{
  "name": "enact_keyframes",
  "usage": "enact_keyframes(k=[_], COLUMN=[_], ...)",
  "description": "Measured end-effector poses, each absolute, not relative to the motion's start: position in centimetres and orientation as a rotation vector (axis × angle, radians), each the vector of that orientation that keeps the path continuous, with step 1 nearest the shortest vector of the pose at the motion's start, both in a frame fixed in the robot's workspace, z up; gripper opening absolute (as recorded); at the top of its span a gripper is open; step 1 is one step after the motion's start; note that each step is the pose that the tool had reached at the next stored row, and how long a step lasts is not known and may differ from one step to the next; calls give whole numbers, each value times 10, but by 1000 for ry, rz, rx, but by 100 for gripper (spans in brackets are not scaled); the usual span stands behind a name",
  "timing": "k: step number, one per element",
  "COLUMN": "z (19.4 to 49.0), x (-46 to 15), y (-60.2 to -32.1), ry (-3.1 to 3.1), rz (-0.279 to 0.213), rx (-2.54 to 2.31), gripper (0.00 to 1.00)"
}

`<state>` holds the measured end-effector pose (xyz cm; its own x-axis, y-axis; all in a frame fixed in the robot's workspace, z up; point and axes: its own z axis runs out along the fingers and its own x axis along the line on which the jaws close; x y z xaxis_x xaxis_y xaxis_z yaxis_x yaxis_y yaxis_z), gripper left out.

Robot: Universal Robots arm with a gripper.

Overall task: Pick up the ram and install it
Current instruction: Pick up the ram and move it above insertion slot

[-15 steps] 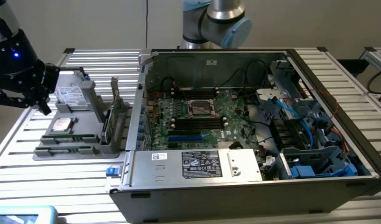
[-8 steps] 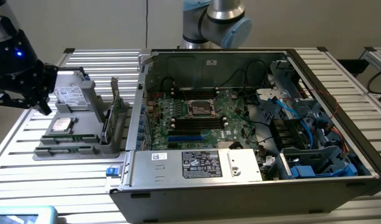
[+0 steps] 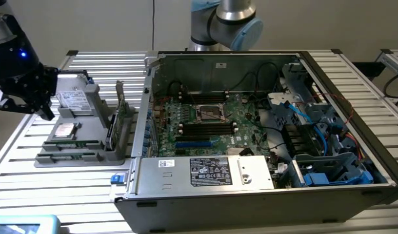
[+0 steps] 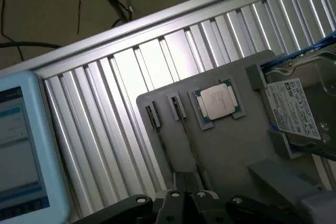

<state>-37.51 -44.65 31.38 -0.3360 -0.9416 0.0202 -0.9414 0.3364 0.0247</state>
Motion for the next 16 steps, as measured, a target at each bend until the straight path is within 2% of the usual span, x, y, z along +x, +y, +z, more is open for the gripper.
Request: enact_keyframes(k=[16], z=[314], x=[-375], y=[-447], ry=[-2268], rz=[10], rx=[2150], gripper=[11])
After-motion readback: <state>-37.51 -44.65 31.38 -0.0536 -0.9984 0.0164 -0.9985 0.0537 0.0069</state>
